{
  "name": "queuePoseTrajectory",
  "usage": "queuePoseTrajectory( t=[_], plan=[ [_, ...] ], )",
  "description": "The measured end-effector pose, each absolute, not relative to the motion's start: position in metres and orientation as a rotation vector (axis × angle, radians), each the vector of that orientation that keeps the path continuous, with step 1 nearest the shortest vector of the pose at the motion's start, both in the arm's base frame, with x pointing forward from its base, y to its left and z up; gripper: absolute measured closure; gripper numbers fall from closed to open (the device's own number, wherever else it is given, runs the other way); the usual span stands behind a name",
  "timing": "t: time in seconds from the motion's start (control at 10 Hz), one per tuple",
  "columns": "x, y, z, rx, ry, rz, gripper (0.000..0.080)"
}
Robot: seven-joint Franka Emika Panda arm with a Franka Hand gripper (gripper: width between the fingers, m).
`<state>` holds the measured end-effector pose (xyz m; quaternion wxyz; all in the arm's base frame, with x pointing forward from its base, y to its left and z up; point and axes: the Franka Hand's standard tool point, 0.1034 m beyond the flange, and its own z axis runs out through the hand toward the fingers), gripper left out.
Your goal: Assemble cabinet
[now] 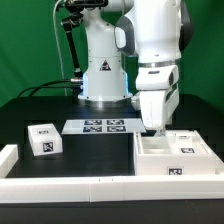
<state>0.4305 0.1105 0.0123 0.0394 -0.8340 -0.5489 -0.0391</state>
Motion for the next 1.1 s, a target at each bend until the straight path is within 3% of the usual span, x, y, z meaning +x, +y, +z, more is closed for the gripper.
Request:
queuePoseTrajectory(
  t=[0.1,0.2,0.8,1.1],
  plan=[
    [0.431,0.11,0.012,-2.557,-1.682,-0.12,0.0592],
    [0.431,0.11,0.012,-2.557,-1.682,-0.12,0.0718],
    [0.431,0.11,0.013,-2.555,-1.685,-0.121,0.0732],
    [0.435,0.109,0.034,-2.477,-1.843,-0.101,0.0732]
  ],
)
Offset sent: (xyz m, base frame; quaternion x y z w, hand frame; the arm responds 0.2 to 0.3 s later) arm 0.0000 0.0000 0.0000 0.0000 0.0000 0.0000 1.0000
